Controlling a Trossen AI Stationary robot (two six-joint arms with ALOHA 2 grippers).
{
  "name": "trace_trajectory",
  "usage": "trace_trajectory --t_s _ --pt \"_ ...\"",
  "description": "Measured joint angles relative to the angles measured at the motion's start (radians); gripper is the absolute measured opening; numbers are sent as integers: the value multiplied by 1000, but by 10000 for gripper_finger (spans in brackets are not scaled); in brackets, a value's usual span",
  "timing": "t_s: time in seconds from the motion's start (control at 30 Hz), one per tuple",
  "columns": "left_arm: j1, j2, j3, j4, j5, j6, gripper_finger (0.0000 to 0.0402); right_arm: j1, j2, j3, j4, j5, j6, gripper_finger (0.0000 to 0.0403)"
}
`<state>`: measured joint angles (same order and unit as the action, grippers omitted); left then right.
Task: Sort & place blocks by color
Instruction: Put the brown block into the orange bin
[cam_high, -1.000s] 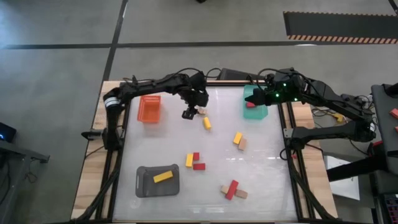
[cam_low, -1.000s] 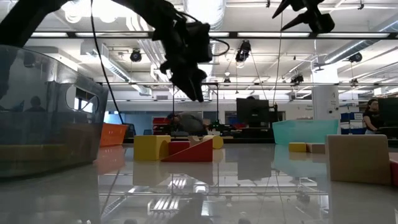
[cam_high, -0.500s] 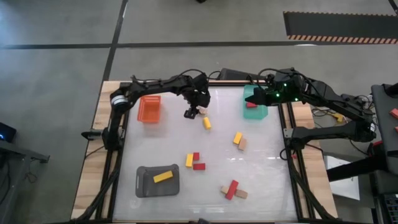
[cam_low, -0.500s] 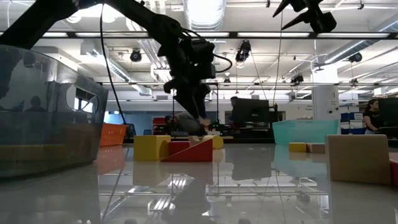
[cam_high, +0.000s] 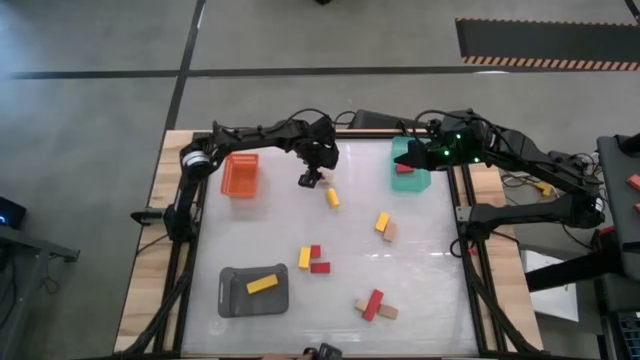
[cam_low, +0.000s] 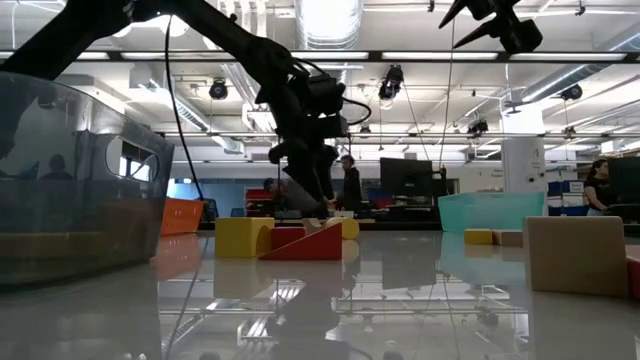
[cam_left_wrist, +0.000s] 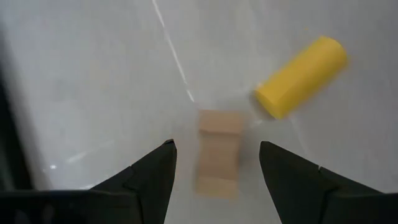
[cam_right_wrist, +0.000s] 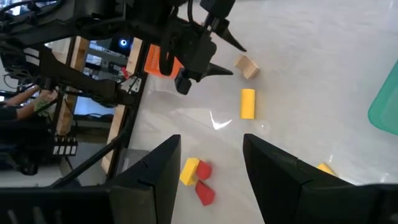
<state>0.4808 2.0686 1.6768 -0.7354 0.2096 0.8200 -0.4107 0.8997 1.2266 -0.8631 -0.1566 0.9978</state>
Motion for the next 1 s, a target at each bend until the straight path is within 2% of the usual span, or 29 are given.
trace_trajectory --t_s 0.33,0.6,1.0 --pt "11 0 -29 12 46 -3 215 0 0 0 0 0 8 164" --pt "11 0 -130 103 30 -3 215 0 0 0 0 0 10 164" --pt "11 0 -154 170 21 -4 215 0 3 0 0 0 14 164"
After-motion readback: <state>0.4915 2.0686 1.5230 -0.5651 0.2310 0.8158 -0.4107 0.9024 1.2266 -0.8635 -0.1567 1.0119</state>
